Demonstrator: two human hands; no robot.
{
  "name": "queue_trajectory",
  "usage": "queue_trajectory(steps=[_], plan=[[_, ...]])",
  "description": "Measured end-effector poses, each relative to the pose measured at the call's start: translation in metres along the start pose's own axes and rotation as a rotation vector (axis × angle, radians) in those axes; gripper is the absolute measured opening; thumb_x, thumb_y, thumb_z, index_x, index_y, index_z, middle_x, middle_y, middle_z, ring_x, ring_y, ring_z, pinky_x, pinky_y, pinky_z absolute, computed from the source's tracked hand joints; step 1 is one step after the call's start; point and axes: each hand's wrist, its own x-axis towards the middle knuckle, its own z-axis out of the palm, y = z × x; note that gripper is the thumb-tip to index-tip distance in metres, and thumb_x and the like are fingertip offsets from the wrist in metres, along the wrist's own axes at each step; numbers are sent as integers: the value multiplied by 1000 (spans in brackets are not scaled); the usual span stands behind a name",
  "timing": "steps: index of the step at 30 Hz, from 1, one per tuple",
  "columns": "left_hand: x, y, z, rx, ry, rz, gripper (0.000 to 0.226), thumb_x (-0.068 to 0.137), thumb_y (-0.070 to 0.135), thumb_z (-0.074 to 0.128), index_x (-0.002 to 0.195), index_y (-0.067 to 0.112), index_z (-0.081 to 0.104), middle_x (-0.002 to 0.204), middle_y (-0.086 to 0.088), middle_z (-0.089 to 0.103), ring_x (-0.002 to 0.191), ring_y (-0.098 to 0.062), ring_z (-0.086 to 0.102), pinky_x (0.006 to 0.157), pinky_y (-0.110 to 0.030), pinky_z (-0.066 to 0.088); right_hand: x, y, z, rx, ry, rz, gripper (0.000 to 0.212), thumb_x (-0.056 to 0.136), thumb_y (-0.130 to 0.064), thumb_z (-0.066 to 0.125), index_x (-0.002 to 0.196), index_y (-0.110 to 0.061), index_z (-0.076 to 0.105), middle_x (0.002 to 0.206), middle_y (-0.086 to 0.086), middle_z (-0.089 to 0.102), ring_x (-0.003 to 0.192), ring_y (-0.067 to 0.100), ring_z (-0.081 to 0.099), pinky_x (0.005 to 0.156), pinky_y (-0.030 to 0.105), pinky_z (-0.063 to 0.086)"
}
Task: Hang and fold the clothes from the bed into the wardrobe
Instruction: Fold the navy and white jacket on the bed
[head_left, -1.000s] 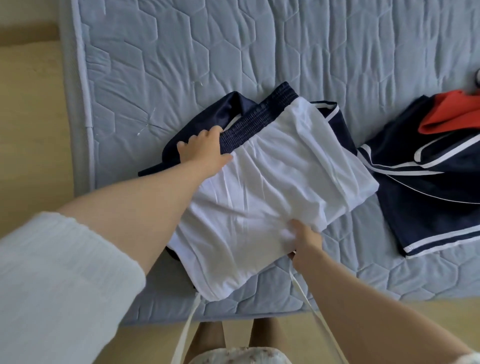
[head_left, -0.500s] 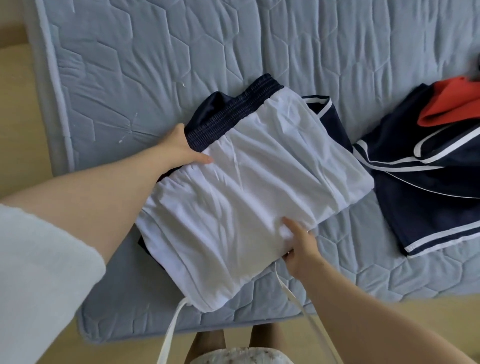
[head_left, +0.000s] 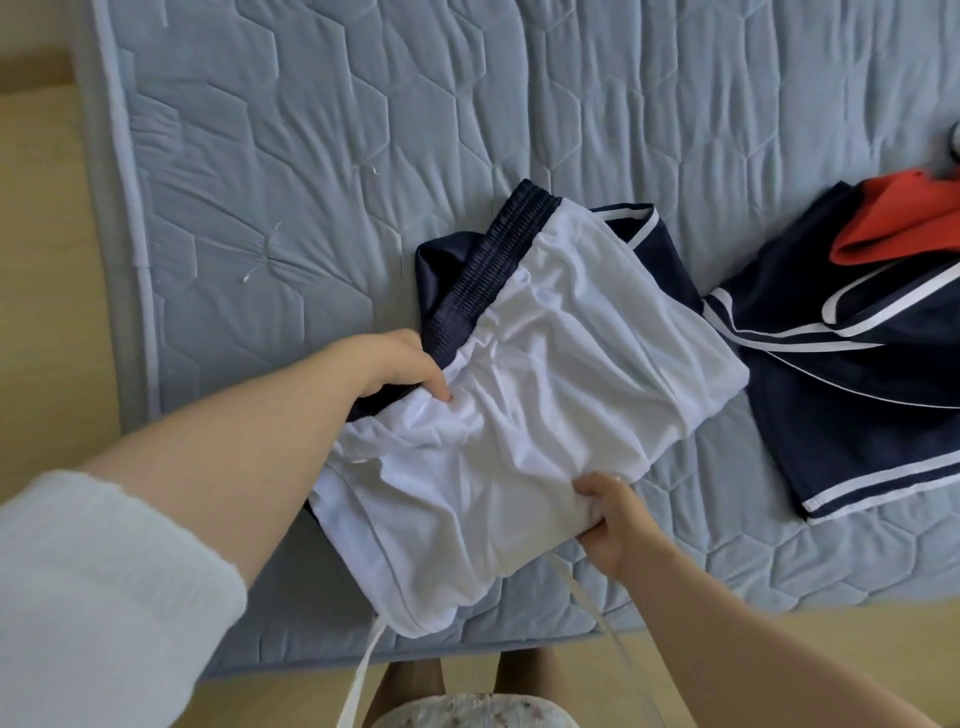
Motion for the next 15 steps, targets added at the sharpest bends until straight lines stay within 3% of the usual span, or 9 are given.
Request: queue_trajectory(steps=[3,6,8,10,12,15], plan=[[-12,-3,3,-128,-32,-40,59,68,13,79,118,6,50,120,-6,51,111,-27,48,95,-37,41,-13,-3,-4,-10,9,-7,22,82,4,44,96,-12,49,89,11,56,75,28,53,66,38,48],[-34,-9,-9,-311,46,18,44,66,9,80,105,3,60,111,-13,61,106,-29,55,100,-41,41,-33,-16,-2,4,11,-35,18,80,3,41,83,-12,51,82,9,55,71,27,51,64,38,45],[-53,-8,-24,-382,99,57,39,66,9,81,100,6,61,106,-8,61,105,-25,53,98,-35,40,-50,-35,4,5,2,-82,19,79,2,40,82,-11,53,79,8,55,69,25,51,61,36,45],[-78,-2,-43,-448,137,120,30,66,8,80,89,11,62,98,-1,61,97,-17,54,84,-26,41,-70,-62,12,-34,-23,-160,20,78,1,41,87,-10,55,80,9,56,71,26,52,64,37,46],[-106,8,-63,-555,181,209,24,66,4,79,83,13,64,92,-1,66,86,-14,60,69,-23,45,-95,-95,23,-56,-74,-247,26,76,1,42,95,-8,57,87,10,59,78,28,54,77,42,49],[-147,19,-87,-695,272,349,24,67,4,77,87,15,67,96,-6,70,83,-18,66,72,-31,52,-132,-140,43,-90,-97,-427,25,76,0,43,96,-6,57,96,10,58,84,27,54,82,40,46]])
